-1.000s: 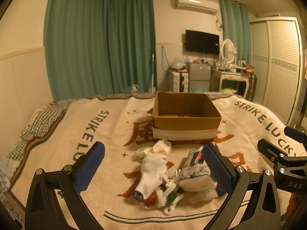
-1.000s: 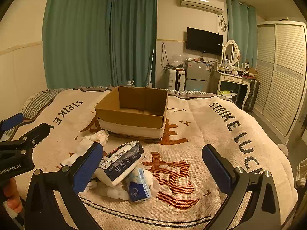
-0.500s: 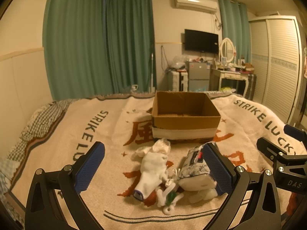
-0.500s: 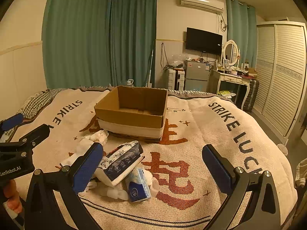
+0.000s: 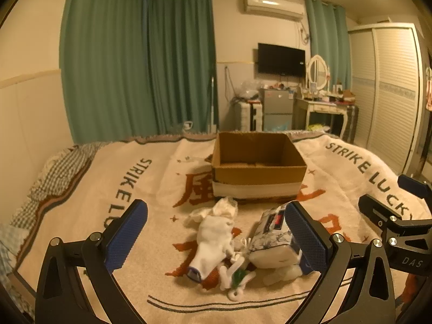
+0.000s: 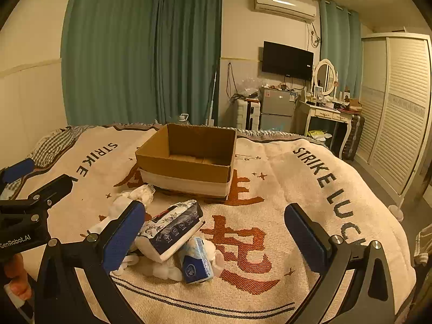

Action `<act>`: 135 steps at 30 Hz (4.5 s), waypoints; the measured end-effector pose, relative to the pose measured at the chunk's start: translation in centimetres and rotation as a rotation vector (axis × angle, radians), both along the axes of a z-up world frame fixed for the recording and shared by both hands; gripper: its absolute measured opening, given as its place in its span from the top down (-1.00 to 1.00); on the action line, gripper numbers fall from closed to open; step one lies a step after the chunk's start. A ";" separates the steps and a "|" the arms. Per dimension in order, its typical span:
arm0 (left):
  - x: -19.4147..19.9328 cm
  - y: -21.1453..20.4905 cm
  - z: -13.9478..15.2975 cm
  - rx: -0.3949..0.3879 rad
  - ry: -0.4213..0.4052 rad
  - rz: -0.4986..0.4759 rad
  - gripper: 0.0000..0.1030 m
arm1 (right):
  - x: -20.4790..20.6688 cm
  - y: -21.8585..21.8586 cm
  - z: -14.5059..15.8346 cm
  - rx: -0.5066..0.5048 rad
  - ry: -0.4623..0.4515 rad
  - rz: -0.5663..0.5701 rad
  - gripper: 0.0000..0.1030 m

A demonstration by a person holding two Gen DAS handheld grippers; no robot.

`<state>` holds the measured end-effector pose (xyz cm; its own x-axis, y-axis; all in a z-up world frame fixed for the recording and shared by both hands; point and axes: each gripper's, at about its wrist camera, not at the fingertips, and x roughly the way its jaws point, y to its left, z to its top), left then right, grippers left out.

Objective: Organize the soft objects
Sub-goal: 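Grasp the white sock with the left tool while the right tool grasps the floral tissue pack, then carry both items over the cardboard box and open both tools to drop them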

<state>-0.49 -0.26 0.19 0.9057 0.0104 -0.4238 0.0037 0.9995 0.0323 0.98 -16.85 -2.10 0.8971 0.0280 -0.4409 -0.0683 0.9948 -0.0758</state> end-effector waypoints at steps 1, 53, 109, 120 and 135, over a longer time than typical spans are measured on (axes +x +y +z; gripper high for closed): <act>-0.2 0.0 0.2 -0.003 -0.004 -0.002 -1.00 | -0.2 0.0 0.1 -0.001 -0.003 0.001 -1.00; 11.6 1.9 -13.6 0.051 0.453 -0.091 -0.48 | 10.2 7.0 -11.7 -0.059 0.286 0.227 -0.11; 29.0 -4.1 -4.6 0.014 0.340 -0.217 0.28 | 28.7 -0.4 -0.6 0.130 0.078 0.394 0.11; 28.9 -5.3 -4.3 0.068 0.371 -0.207 -0.21 | 28.9 -2.1 -3.1 0.101 0.135 0.324 -0.46; 17.9 -3.7 9.5 0.022 0.166 -0.140 -0.65 | 15.6 -3.3 11.0 -0.022 -0.024 0.194 -0.91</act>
